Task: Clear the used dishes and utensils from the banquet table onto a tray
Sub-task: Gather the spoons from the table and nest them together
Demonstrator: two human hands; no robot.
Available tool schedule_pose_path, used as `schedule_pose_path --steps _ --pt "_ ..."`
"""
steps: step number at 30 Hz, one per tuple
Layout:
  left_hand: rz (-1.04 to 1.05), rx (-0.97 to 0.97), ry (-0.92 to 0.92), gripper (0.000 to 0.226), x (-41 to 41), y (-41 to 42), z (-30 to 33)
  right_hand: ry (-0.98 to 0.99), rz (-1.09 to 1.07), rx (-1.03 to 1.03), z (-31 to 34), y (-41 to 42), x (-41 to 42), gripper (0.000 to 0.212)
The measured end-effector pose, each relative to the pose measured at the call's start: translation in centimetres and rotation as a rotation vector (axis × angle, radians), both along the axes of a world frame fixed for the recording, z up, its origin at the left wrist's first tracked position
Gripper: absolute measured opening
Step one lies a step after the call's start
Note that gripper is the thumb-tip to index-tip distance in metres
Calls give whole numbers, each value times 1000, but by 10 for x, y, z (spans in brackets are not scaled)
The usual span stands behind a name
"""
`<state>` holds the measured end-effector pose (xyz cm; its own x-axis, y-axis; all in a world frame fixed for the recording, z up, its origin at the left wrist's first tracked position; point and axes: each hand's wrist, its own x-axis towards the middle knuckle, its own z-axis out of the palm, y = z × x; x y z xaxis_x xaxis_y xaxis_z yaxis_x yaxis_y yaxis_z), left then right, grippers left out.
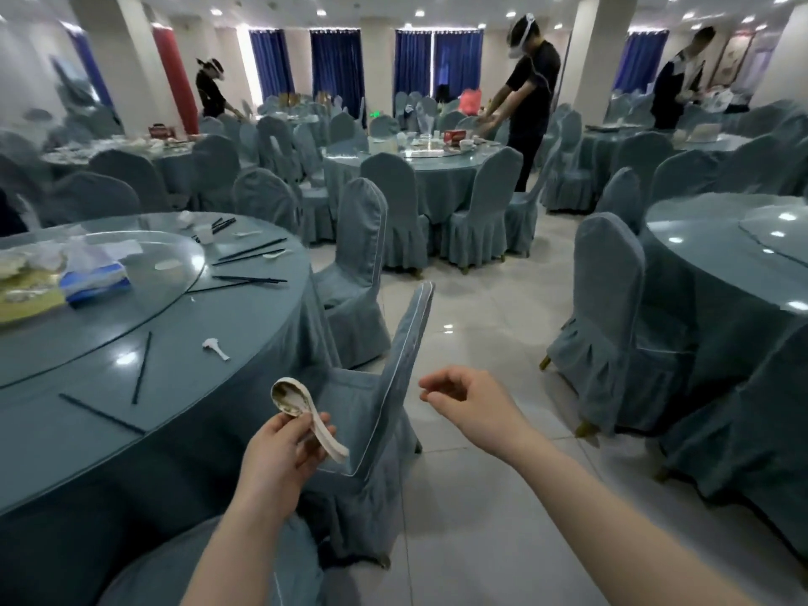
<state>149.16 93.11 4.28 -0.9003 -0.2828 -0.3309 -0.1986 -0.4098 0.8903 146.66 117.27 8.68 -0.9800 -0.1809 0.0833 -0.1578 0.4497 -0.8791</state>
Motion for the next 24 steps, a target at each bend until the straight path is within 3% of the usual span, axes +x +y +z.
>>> schedule_pose_path --steps 6,13,24 --pt "167 30 -23 11 -12 24 -4 -52 142 -5 4 19 -69 14" --pt "408 8 18 9 -51 -29 -4 -83 402 7 -18 -66 -146 16" --pt "625 23 31 11 -123 -123 5 -74 533 136 -33 -195 -274 15"
